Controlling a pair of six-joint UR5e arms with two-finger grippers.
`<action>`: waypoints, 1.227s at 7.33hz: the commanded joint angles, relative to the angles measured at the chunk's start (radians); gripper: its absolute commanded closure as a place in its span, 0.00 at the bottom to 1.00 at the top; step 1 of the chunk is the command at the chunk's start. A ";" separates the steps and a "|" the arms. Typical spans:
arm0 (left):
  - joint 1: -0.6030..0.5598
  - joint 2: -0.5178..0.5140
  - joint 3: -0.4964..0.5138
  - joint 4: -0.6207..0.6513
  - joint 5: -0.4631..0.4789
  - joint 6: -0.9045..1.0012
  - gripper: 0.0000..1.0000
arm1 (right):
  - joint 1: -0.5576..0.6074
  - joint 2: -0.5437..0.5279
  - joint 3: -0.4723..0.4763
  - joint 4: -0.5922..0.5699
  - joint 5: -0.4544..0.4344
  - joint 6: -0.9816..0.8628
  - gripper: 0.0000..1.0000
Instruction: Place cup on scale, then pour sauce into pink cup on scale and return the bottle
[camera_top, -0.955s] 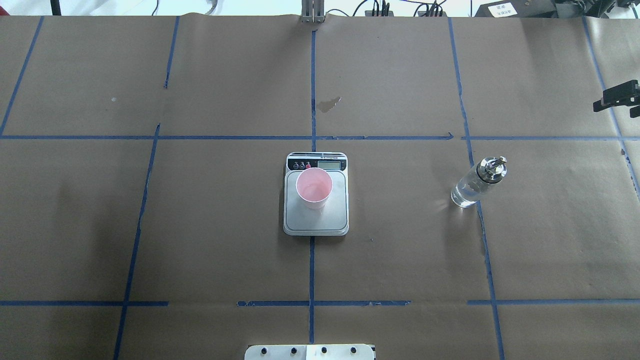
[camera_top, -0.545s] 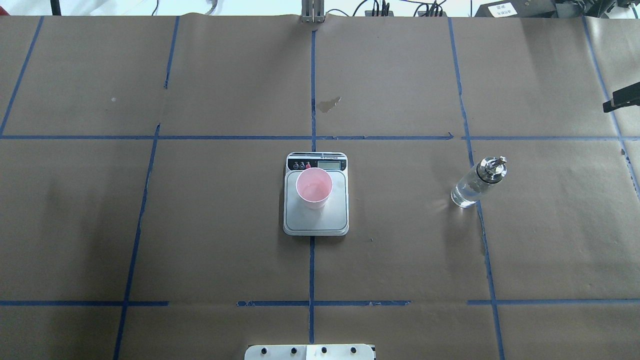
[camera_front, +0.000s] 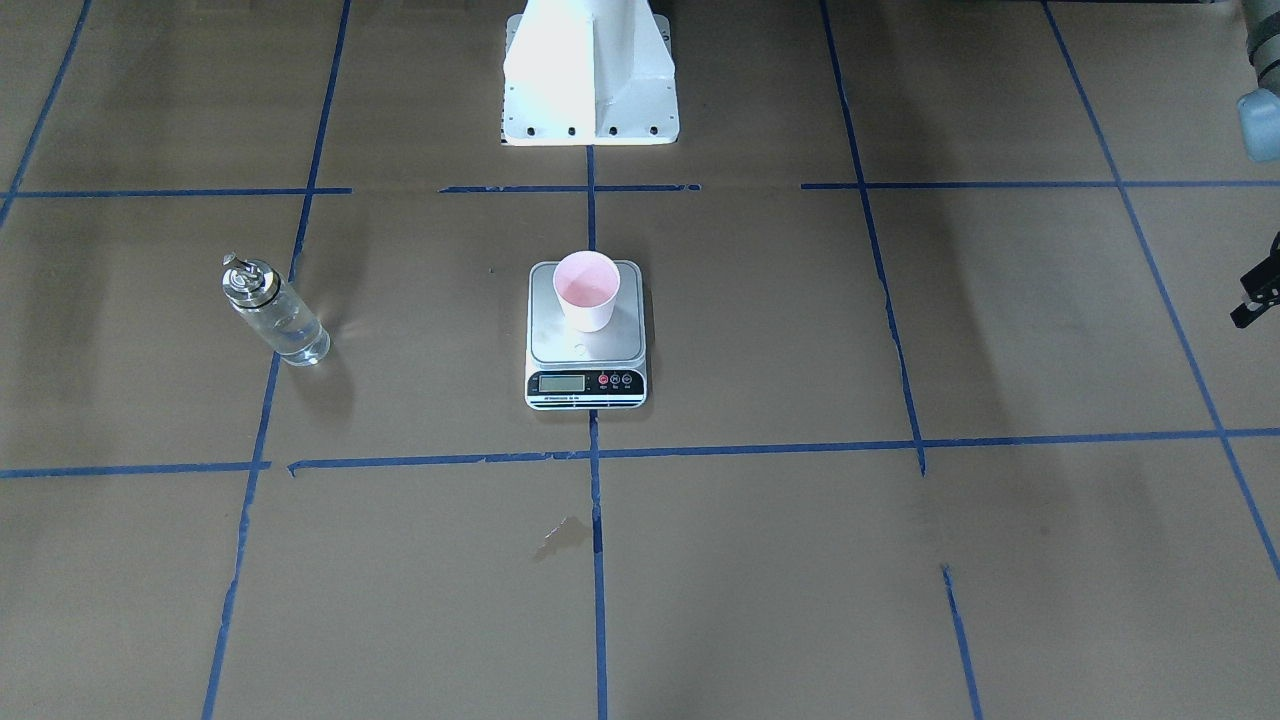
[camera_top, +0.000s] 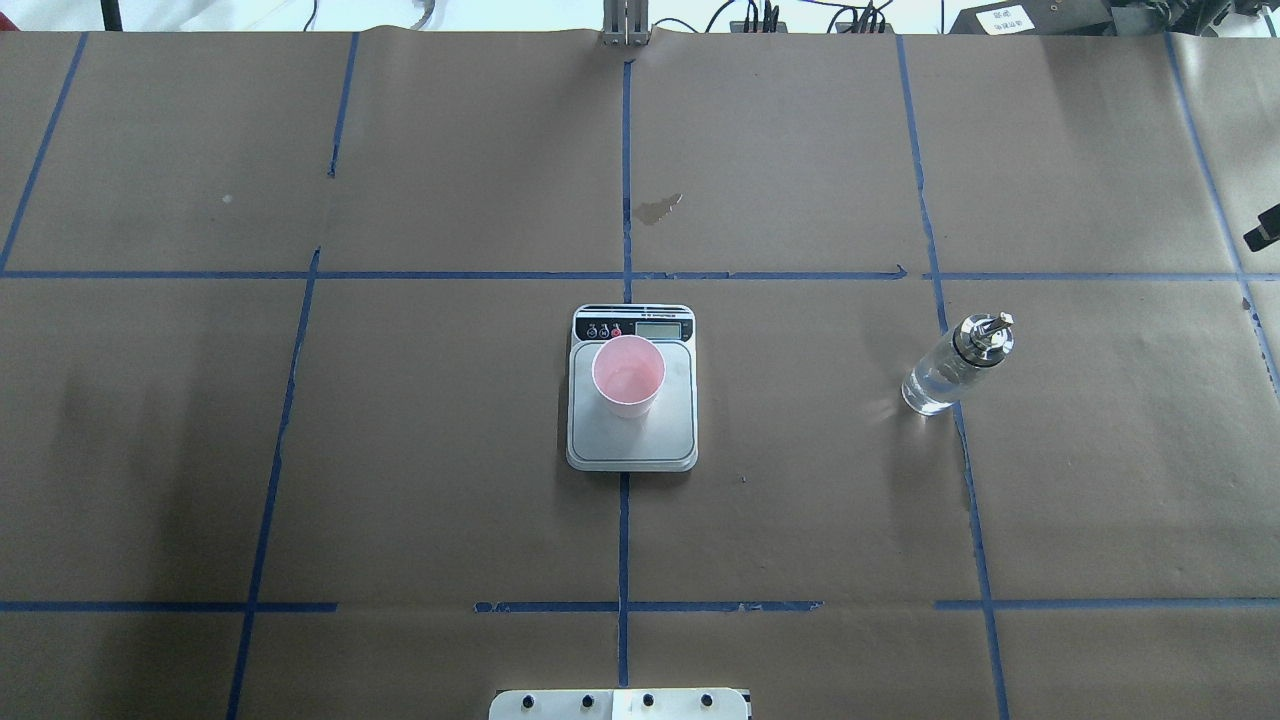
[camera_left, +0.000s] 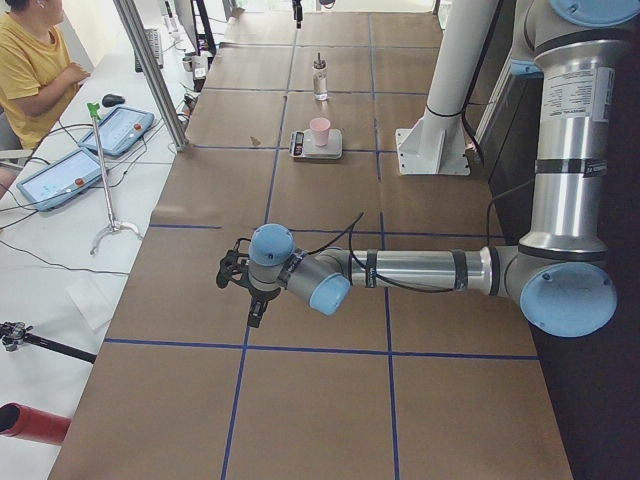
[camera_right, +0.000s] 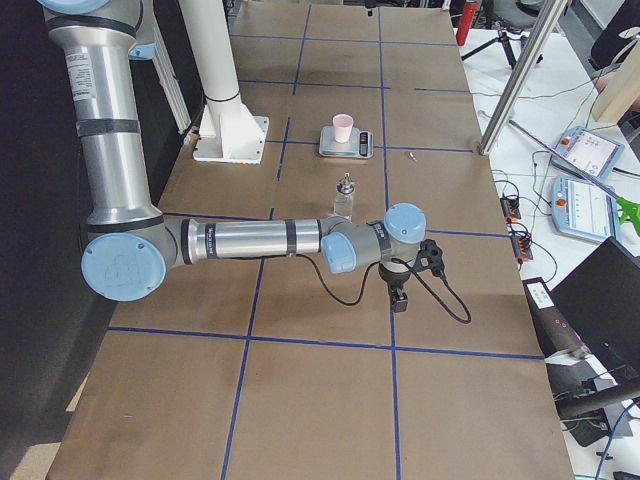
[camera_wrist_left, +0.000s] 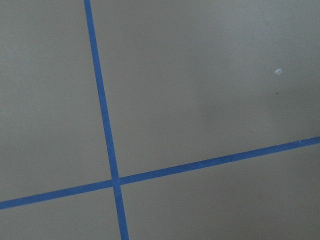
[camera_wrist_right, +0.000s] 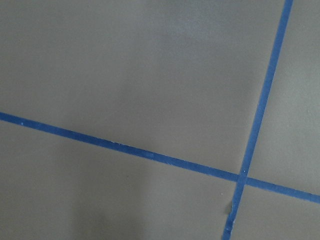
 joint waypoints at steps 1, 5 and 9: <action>0.000 -0.002 0.004 0.024 -0.020 -0.001 0.00 | 0.053 -0.006 0.002 -0.117 -0.003 -0.183 0.00; -0.061 -0.002 0.007 0.124 -0.076 0.115 0.00 | 0.133 -0.080 0.015 -0.135 0.032 -0.239 0.00; -0.138 -0.014 -0.018 0.398 -0.004 0.302 0.00 | 0.137 -0.077 0.052 -0.200 0.023 -0.239 0.00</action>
